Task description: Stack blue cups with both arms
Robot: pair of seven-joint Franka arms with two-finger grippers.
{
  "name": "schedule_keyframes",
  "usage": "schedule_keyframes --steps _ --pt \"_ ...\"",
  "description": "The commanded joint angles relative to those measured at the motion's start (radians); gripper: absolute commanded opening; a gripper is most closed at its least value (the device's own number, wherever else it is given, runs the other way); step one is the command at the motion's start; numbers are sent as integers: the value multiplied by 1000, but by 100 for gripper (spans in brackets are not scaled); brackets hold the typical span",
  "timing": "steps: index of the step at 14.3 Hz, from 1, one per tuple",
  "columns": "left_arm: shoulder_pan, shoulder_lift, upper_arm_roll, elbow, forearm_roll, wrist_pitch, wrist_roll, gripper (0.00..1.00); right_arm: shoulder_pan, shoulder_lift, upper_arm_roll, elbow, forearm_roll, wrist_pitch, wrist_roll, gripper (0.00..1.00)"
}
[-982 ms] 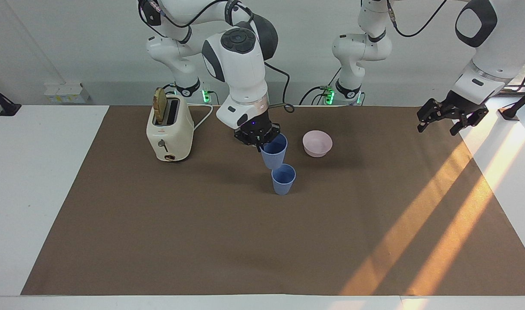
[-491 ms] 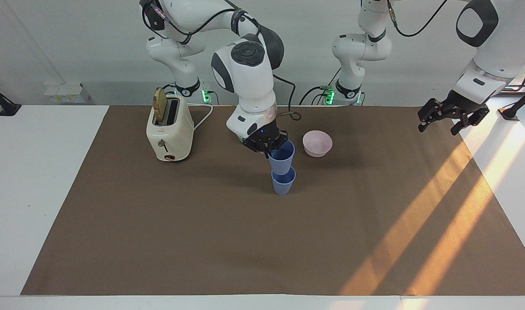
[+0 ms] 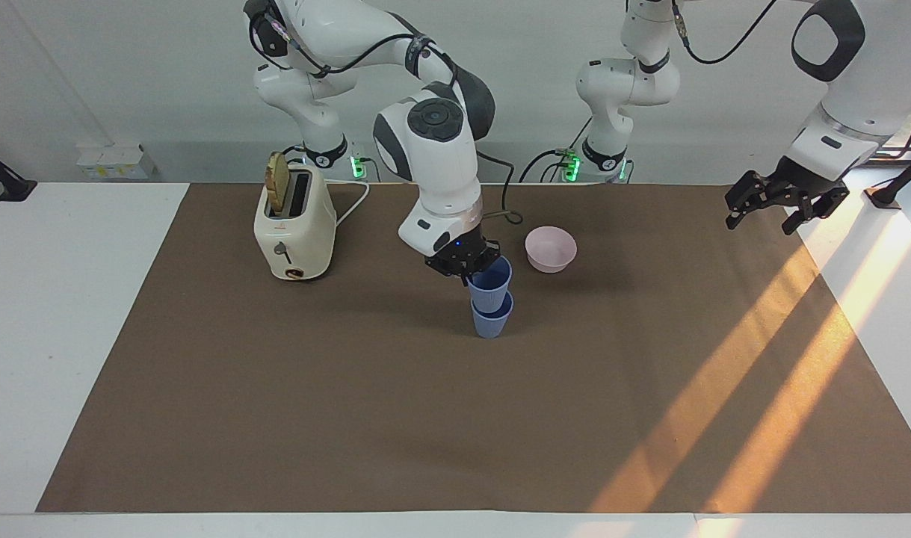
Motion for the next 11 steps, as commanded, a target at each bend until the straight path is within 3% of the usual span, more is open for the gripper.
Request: schedule_keyframes --steps 1,6,7,8,11 --pt "9 -23 -3 -22 -12 -4 5 100 12 5 5 -20 -14 44 24 0" --pt "8 -23 -5 -24 -12 -5 5 100 15 13 5 -22 -24 47 39 0" --pt "8 -23 -5 -24 -12 -5 5 100 18 14 5 -22 -24 47 45 77" --pt "8 -23 -5 -24 -12 -5 6 100 19 13 4 -25 -34 47 45 100" --pt "6 -25 -5 -24 -12 -10 2 100 19 13 5 -20 -96 40 44 100"
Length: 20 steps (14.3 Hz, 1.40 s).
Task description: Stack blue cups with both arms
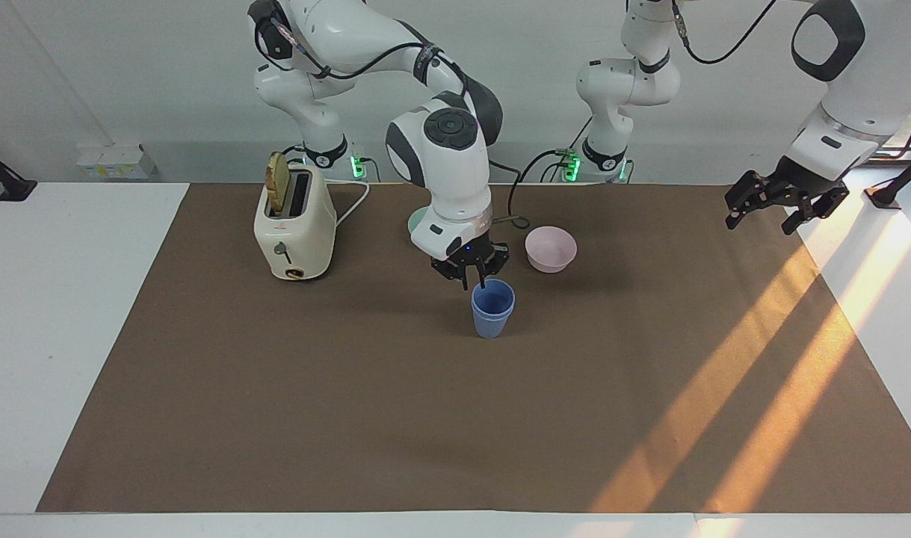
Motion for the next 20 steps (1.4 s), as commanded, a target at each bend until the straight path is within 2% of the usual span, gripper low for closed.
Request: schedule_keyframes --steps 1,4,8,11,14,17,20 --pt "5 -23 -6 -22 -11 -6 3 100 -3 -4 4 -1 -37 0 29 100" --pt "0 -25 -6 -22 -11 -15 3 100 -46 -48 -4 23 -42 -84 -2 100" --pt "0 -25 -7 -22 -11 -20 0 100 -105 -139 -18 26 -58 -238 -136 100" --pt "-1 -32 -13 -22 -10 -20 -27 100 -239 -215 -16 43 -37 -295 -325 100" --pt "-1 -40 -15 -24 -10 -31 -27 100 -309 -278 -19 43 -38 -379 -368 100" --pt "-4 -43 -15 -22 -8 -40 -50 100 -391 -295 -21 43 -34 -412 -465 100" --pt "-3 -43 -17 -22 -8 -40 -55 100 -475 -320 -21 5 -8 -393 -485 100"
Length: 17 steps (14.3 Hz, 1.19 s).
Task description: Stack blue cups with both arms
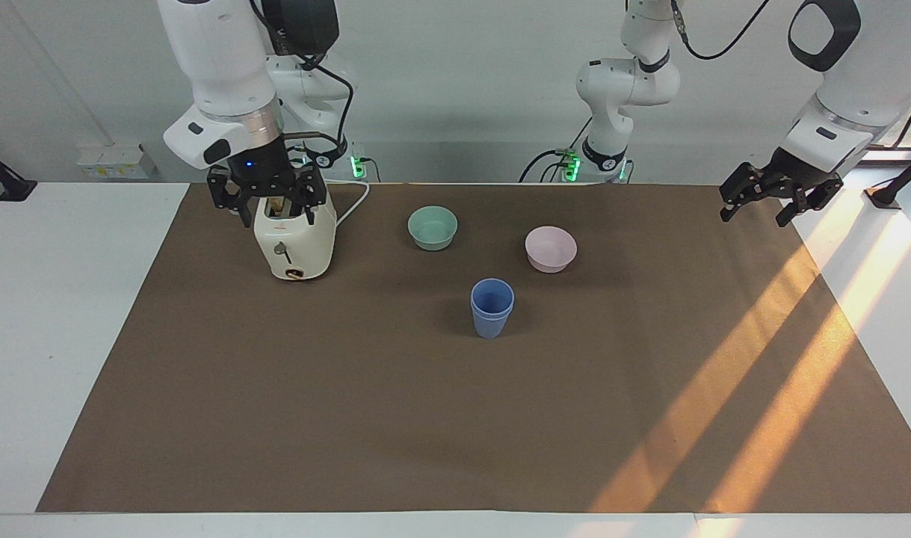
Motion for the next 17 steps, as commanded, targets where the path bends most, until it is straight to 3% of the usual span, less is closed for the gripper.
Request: schedule_keyframes --steps 1,8,17 --pt "-2 -22 -1 -22 -7 -12 -18 100 -87 -29 10 -56 42 11 -49 100" --pt "12 -54 5 -21 12 -49 -15 100 -126 -37 9 -93 41 42 -158 100" --pt "41 -81 -29 -50 50 -61 -18 100 -132 -55 9 -128 41 56 -152 100"
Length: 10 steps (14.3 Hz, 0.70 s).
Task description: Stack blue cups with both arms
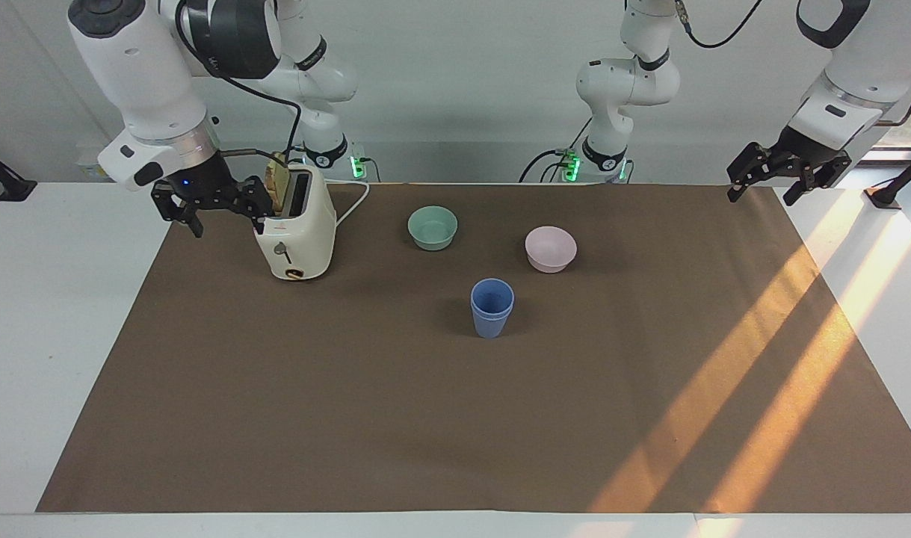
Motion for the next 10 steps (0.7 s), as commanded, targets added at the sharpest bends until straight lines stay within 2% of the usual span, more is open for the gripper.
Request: schedule_keyframes --steps 1,10 --pt "41 -28 -43 -32 21 2 -9 100 -21 -31 9 -41 16 22 -28 100" --pt "50 -28 -54 -32 21 6 -9 100 -20 -30 14 -34 21 11 -29 100"
